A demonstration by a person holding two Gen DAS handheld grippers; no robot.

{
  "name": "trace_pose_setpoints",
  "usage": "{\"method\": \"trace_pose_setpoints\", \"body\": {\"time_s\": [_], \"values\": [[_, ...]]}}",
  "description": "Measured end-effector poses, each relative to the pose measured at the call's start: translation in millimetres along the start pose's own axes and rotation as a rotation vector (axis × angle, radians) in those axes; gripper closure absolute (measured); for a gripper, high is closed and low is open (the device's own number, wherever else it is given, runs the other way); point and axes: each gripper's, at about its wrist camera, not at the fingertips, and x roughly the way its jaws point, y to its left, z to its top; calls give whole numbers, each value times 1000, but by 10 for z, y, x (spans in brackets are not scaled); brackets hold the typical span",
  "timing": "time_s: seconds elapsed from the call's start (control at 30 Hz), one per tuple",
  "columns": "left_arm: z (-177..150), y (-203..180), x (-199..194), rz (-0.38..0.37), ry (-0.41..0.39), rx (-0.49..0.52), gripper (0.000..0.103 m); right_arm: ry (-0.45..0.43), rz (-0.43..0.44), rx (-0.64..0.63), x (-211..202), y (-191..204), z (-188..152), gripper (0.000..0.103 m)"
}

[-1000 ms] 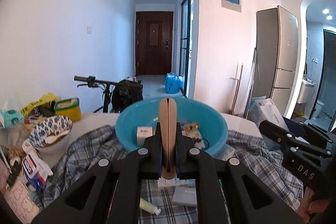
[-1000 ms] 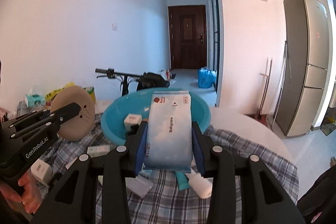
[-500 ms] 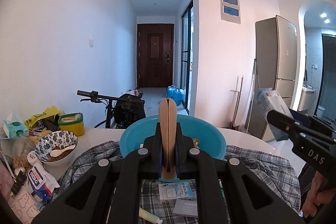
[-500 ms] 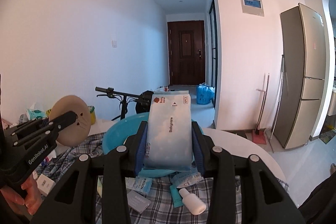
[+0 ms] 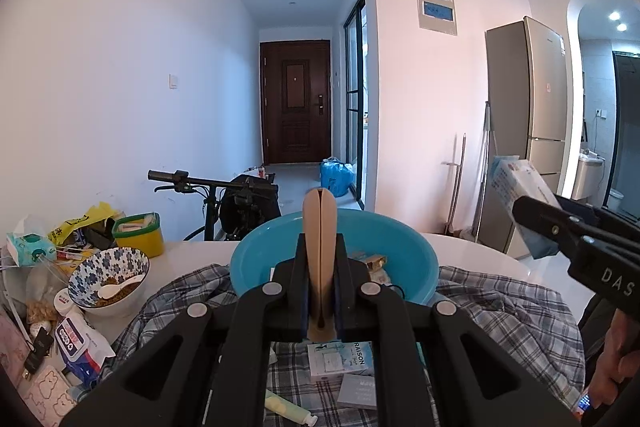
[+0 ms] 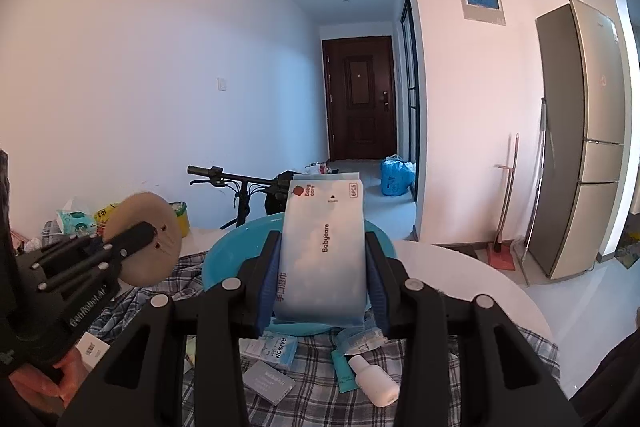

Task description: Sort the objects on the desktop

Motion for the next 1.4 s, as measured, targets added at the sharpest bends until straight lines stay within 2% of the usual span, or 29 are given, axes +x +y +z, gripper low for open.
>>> {"method": "trace_pose_setpoints", "body": {"time_s": [0.1, 0.23, 0.43, 0.57, 0.7, 0.8, 1.13, 1.27, 1.4], "values": [[-36, -37, 73, 18, -9, 20, 94, 7, -1, 3, 70, -22, -12, 65], [-54, -42, 222, -1, -4, 22, 94, 27, 61, 31, 229, -82, -36, 65], [-76, -50, 414, 16, -20, 33, 94, 40, 48, 20, 428, -111, -52, 65], [-76, 4, 645, -21, 5, -1, 94, 40, 30, 15, 612, -147, -63, 65], [-51, 32, 898, -21, 22, -17, 94, 45, 40, 16, 843, -184, -32, 65], [-12, 49, 1075, -31, 32, -7, 94, 43, 30, 6, 985, -205, 12, 65], [212, 281, 1584, -42, 74, -90, 94, 63, 9, 37, 1333, -308, 181, 65], [302, 283, 1708, -2, 47, -45, 94, 48, 1, 23, 1401, -249, 260, 65], [364, 365, 1873, -33, 74, -81, 94, 38, 3, 17, 1501, -213, 345, 65]]}}
